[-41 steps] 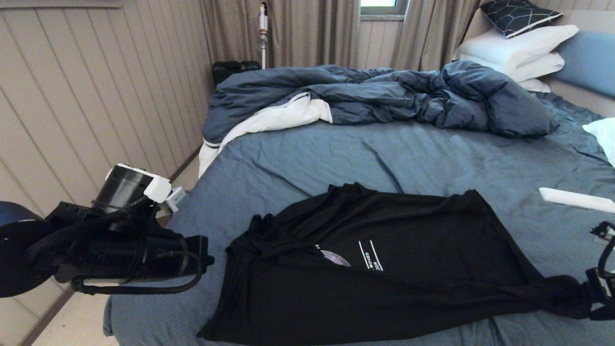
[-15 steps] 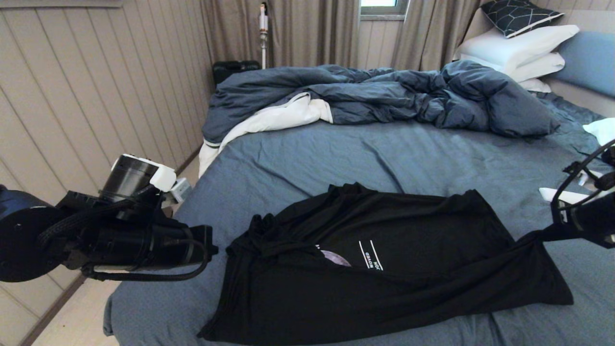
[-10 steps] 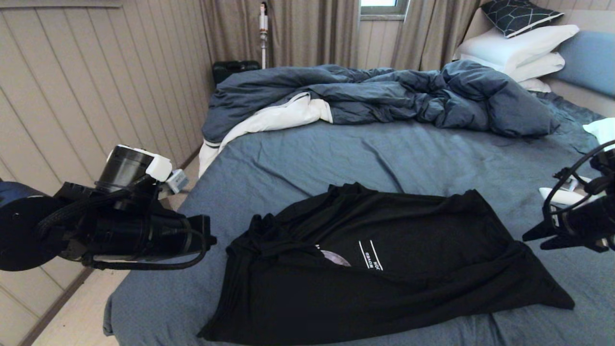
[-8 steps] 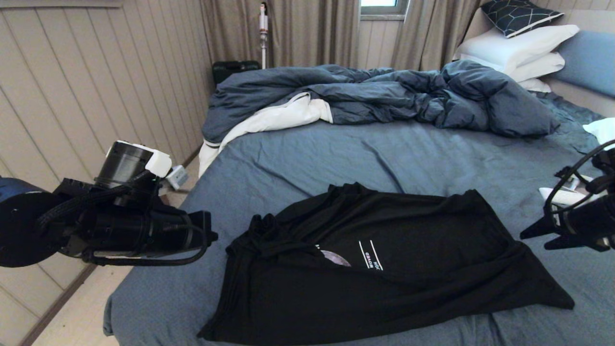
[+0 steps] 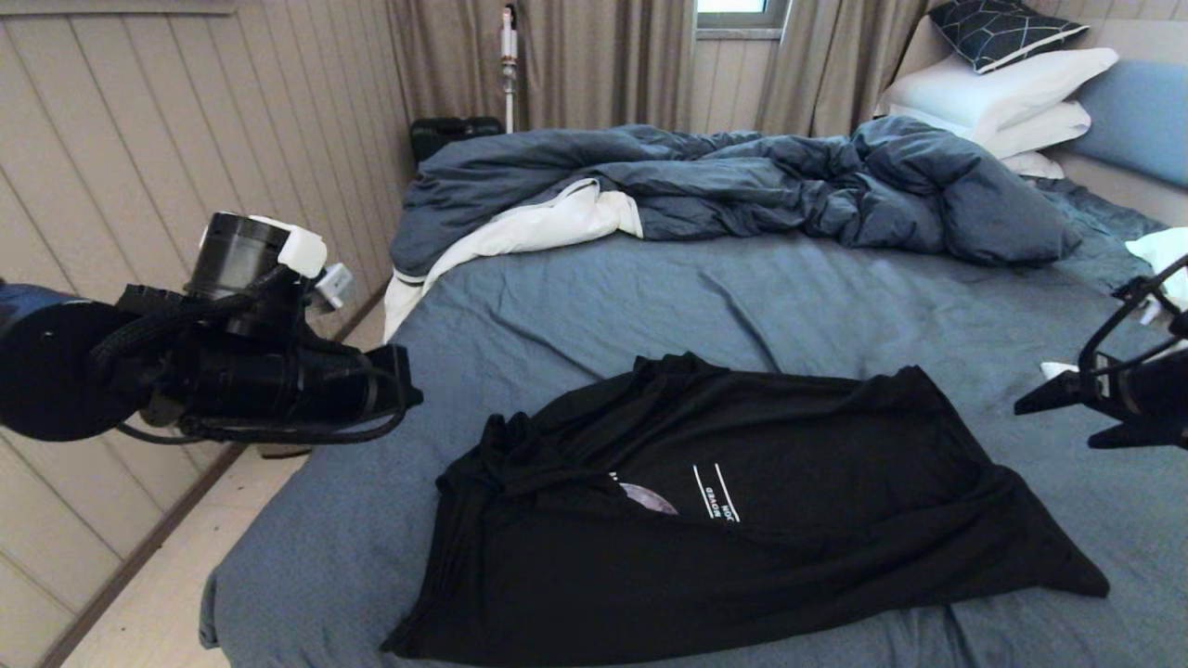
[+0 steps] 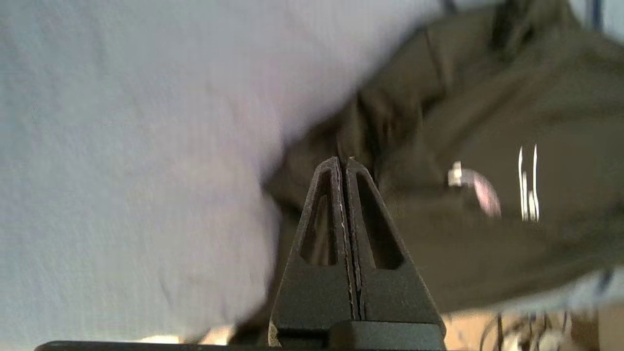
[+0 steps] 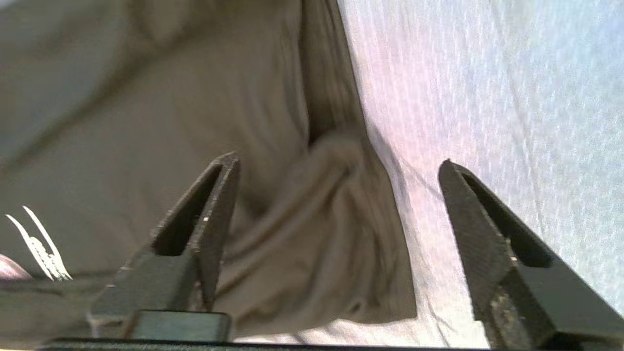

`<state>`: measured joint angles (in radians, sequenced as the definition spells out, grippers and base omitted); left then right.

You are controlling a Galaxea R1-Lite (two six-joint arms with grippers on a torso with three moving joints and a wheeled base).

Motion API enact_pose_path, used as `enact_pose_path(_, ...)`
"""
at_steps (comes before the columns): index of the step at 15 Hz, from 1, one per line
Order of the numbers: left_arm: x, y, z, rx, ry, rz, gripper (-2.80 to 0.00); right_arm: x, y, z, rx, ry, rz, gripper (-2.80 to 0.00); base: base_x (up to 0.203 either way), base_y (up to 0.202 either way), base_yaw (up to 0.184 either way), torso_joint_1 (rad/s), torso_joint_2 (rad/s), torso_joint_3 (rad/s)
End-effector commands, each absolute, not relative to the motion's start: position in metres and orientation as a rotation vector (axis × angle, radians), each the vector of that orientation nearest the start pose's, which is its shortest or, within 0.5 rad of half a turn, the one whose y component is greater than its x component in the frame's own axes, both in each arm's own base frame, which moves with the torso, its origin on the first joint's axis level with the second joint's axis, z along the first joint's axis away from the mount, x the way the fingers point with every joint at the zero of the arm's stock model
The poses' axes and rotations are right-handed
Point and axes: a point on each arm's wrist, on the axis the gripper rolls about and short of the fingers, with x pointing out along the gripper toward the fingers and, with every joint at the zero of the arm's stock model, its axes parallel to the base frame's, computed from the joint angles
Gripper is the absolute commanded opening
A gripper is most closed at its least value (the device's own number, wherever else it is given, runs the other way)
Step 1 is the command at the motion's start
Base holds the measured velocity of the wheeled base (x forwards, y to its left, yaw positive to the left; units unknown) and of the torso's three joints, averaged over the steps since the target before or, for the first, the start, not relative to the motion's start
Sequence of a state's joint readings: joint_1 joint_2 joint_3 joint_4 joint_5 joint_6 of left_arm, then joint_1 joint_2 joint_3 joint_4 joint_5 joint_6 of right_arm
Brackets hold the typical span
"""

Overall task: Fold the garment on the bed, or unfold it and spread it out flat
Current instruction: Fold the black T-shirt

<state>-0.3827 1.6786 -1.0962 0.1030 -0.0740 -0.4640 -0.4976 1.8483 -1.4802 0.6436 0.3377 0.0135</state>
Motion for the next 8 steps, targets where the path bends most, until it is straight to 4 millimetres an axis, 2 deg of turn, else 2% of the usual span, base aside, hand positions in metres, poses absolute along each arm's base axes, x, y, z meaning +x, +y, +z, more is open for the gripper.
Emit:
enact_pose_path(1, 0.295, -0.114, 0.190, -0.331, 0.791, -0.234, -2.80, 0.296, -0.148, 0.210, 0.423, 0.925, -0.144, 0.00, 0.000, 0.000, 0.000, 0.000, 0.00, 0.000)
enact_pose_path(5, 0.311, -0.119, 0.172, -0.312, 0.827, -0.203, -2.80, 0.311, -0.138, 0.207, 0.383, 0.906, -0.109, 0.00, 0.000, 0.000, 0.000, 0.000, 0.00, 0.000)
enact_pose_path(8, 0.320, -0.138, 0.178, -0.299, 0.804, -0.253, -2.80, 0.315, -0.133, 0.206, 0.361, 0.901, -0.086, 0.00, 0.000, 0.000, 0.000, 0.000, 0.00, 0.000)
